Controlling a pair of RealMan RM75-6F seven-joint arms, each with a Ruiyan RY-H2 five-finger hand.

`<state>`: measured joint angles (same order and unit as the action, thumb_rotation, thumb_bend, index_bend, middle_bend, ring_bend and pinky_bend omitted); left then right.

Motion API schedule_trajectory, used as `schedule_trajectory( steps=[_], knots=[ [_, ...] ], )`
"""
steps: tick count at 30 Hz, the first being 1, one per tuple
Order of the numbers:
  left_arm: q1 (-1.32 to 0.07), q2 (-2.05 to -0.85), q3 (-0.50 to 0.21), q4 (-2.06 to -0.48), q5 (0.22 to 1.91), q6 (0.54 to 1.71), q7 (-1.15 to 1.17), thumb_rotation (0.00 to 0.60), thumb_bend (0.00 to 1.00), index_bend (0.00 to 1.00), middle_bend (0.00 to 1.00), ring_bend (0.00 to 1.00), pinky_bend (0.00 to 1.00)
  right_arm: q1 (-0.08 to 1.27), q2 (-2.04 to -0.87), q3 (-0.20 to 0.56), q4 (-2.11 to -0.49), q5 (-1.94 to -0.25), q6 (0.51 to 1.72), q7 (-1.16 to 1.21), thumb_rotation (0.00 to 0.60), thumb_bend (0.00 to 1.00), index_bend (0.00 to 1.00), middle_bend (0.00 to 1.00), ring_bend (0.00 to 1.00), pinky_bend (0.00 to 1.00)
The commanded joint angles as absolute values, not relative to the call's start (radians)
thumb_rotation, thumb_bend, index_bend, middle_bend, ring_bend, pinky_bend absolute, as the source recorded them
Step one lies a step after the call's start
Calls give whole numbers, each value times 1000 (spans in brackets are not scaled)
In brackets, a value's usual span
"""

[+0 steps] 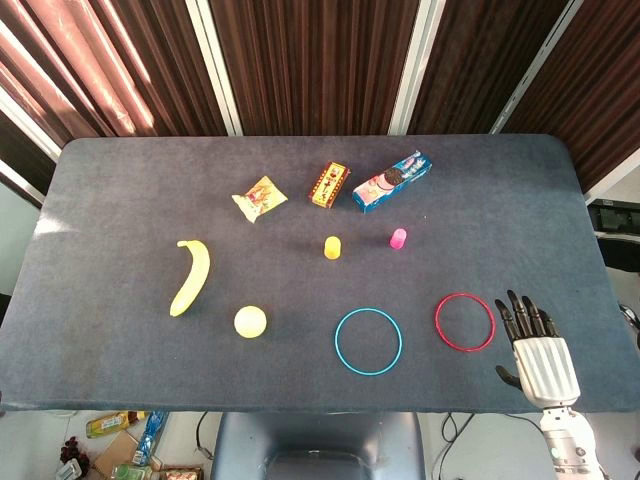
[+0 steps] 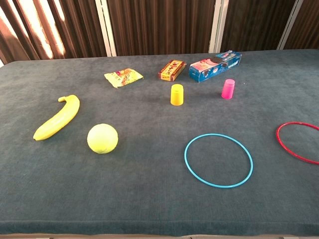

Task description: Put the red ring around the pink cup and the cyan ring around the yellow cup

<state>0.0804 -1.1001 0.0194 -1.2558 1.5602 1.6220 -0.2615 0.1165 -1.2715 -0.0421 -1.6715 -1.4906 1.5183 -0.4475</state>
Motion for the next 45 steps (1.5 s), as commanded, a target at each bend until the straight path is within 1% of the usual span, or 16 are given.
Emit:
schedule_trajectory(
  steps=[1,7,9,11,12,13,14,15,16,19,21,23,27,32,36,45],
  knots=[
    [86,-1103,13,-1246,1547,1627,-240,600,422,20,0,0,138,115,-1274,-38,-1670,-1489,1511,-446,600,19,0,21,0,277],
    [97,-1094,1,-1226,1497,1601,-255,600,425,6,0,0,136,111,-1264,-33,-1688,-1477,1489,-464,600,19,0,21,0,303],
    [99,-1093,-2,-1221,1491,1600,-264,600,424,6,0,0,136,110,-1262,-33,-1693,-1475,1481,-471,600,19,5,27,12,355],
    [99,-1092,-1,-1217,1493,1599,-273,600,425,7,0,0,137,111,-1261,-36,-1694,-1476,1470,-474,600,20,40,96,84,457],
    [100,-1093,2,-1214,1498,1598,-278,600,426,7,0,0,137,111,-1261,-39,-1693,-1478,1463,-477,600,19,84,187,185,546],
    [100,-1093,5,-1211,1502,1597,-280,600,426,8,0,0,137,112,-1262,-41,-1693,-1477,1455,-478,600,20,133,302,324,650],
    [100,-1094,8,-1209,1504,1595,-282,600,426,10,0,0,137,115,-1261,-44,-1694,-1475,1442,-474,600,20,167,382,428,720],
    [101,-1094,11,-1207,1506,1591,-282,600,425,12,0,0,137,121,-1257,-48,-1697,-1471,1418,-464,600,20,223,494,576,818],
    [101,-1095,12,-1206,1506,1588,-283,600,424,16,0,0,138,127,-1253,-51,-1701,-1466,1396,-454,600,20,281,590,690,899],
    [98,-1096,15,-1208,1507,1577,-285,600,421,20,0,0,140,152,-1232,-55,-1715,-1430,1315,-424,600,38,409,769,860,998],
    [97,-1095,16,-1209,1508,1574,-286,600,421,21,0,0,141,164,-1226,-51,-1718,-1410,1283,-419,600,79,443,820,909,1000],
    [97,-1095,16,-1210,1509,1574,-286,600,420,21,0,0,142,167,-1225,-50,-1719,-1405,1277,-419,600,113,453,841,929,1000],
    [97,-1098,17,-1209,1503,1563,-291,600,415,25,0,0,143,203,-1243,-22,-1694,-1342,1206,-429,600,313,463,892,980,1000],
    [96,-1099,16,-1207,1498,1555,-299,600,413,27,0,0,146,232,-1258,-6,-1678,-1272,1142,-453,600,423,454,903,991,1000],
    [97,-1101,16,-1204,1499,1552,-303,600,413,31,0,0,147,246,-1288,5,-1645,-1236,1127,-470,600,474,471,913,999,1000],
    [96,-1101,17,-1201,1499,1547,-312,600,414,37,0,0,148,262,-1326,2,-1600,-1229,1108,-456,600,505,513,916,1000,1000]
  ],
)
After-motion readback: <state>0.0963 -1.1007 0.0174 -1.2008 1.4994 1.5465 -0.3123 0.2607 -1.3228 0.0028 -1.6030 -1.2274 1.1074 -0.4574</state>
